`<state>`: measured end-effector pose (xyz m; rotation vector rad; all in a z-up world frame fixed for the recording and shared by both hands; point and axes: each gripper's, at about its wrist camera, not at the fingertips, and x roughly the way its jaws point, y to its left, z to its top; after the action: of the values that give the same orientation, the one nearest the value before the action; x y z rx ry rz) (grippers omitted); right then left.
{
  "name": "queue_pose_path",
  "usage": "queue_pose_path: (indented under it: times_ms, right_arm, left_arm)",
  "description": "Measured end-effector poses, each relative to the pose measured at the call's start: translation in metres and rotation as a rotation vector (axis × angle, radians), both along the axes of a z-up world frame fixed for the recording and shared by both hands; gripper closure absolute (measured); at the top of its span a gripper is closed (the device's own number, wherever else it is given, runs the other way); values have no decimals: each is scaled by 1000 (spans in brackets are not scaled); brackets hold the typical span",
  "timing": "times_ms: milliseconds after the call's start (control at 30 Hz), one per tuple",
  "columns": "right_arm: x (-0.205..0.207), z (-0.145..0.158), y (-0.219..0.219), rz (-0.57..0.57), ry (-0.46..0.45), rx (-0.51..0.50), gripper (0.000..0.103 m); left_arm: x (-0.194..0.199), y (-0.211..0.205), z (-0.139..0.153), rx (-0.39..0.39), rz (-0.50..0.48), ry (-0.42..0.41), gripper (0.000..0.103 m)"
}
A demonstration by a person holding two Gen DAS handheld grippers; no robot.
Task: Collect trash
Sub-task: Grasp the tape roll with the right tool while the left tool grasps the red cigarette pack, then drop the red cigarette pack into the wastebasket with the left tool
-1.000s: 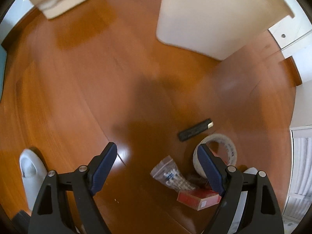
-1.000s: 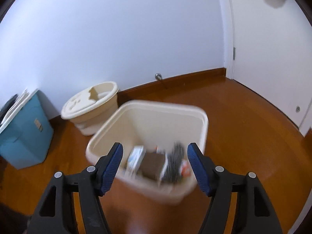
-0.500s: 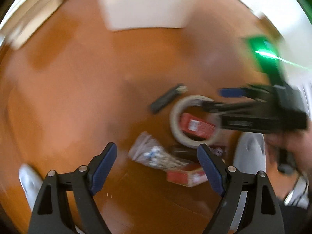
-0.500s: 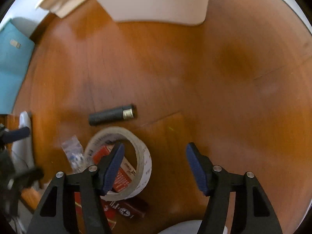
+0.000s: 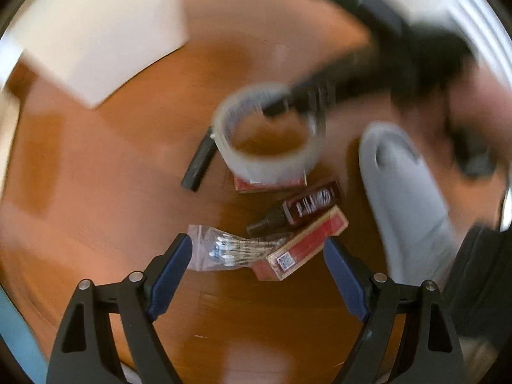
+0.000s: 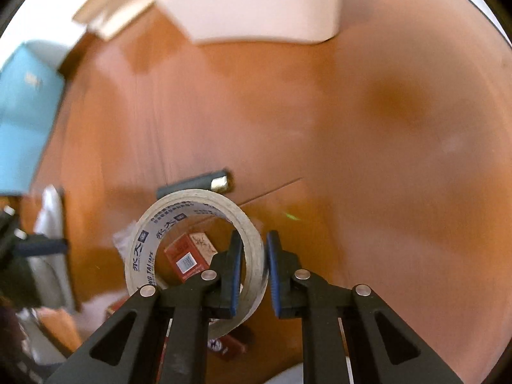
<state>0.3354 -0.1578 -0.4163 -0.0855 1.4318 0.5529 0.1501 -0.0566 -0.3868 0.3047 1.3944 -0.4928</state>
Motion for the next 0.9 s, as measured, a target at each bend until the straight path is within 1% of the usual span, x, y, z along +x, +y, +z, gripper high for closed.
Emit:
queue_pose_path:
  times_ms: [67, 167, 267, 333, 400, 433, 467, 500, 567, 633, 700, 800, 867, 900]
  right_arm:
    - [4, 13, -27, -77, 11, 66, 88]
    - [4, 21, -58, -134, 0, 79, 88]
    - [2, 17, -84, -195, 21, 93, 88]
    - [1, 14, -95, -220, 37, 104, 88]
    - [3, 14, -99, -225, 40, 111, 88]
    - [4, 15, -98, -224, 44, 116, 88]
    - [7, 11, -84, -223, 46, 117, 88]
    - [5, 10, -85, -224, 50, 119, 88]
    - [8, 7, -79, -227, 56, 119, 88]
    - [12, 5, -78, -232, 57, 124, 88]
    - [11, 6, -82, -238, 56, 126, 88]
    - [10, 8, -88, -249, 53, 125, 88]
    - [9, 8, -85, -252, 51, 124, 88]
    - [8, 8, -86, -254, 49, 124, 88]
  left_arm:
    - [-3, -13, -7, 59, -138, -3, 19]
    - [-5, -28, -18, 96, -273, 24, 19]
    - [-5, -42, -28, 81, -356, 68, 19]
    - [-8, -50, -37, 85, -419, 114, 19]
    - [-14, -59, -46, 127, -508, 117, 19]
    - [-15, -62, -49, 133, -525, 119, 19]
    - [-16, -65, -52, 130, -542, 123, 21]
    - [-18, -68, -54, 121, -551, 129, 27]
    - [-20, -73, -60, 115, -562, 168, 77]
    - [-23, -74, -63, 120, -566, 175, 80]
    - [-23, -72, -57, 79, -541, 192, 82]
    - [-13, -63, -40, -17, -450, 219, 82]
    - [-3, -52, -22, -79, -388, 235, 82]
    - [3, -48, -15, -93, -376, 239, 82]
